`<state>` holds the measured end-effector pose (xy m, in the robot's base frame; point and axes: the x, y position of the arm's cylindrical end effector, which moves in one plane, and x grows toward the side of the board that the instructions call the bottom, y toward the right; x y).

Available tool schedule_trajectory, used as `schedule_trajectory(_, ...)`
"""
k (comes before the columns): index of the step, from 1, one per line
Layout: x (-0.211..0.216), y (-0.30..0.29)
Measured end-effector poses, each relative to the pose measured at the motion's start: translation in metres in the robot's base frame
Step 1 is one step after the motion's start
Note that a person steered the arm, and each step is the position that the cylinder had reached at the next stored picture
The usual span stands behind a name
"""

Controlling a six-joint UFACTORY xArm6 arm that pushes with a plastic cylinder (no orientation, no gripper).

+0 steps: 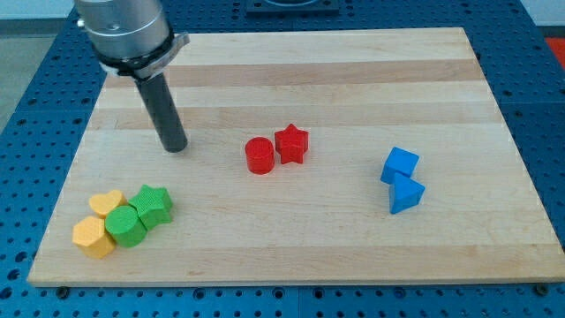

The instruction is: Push the red blocks towards the blue blocks

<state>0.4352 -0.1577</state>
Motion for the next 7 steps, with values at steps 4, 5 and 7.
schedule_trajectory(4, 0.027, 0.031)
schedule_trajectory(5, 0.027, 0.065)
schedule_trajectory(7, 0.027, 0.123)
